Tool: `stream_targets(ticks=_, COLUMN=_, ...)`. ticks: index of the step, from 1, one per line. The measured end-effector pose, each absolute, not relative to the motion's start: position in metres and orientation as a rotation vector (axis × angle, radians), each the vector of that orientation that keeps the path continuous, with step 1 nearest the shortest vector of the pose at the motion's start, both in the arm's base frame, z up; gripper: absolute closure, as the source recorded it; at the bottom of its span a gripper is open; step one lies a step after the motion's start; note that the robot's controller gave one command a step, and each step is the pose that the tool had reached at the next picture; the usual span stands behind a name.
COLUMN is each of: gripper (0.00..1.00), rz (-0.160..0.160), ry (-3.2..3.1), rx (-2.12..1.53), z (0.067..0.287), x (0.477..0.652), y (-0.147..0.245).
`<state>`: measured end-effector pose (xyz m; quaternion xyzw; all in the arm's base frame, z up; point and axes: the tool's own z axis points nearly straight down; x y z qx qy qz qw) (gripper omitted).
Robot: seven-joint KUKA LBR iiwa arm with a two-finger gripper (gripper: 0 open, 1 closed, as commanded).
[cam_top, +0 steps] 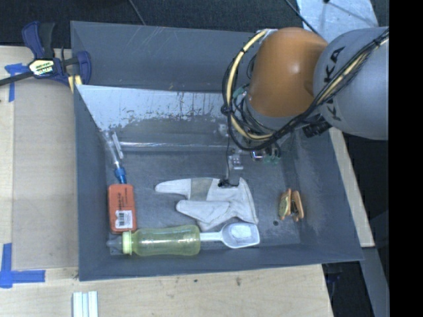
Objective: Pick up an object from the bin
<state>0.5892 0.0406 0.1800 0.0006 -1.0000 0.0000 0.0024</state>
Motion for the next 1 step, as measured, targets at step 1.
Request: stream_targets(ticks=1, gripper=0.0, rz=-0.001, ry=-3.145, rx=0.001, z=0.1851, x=0.5907, y=0.0406)
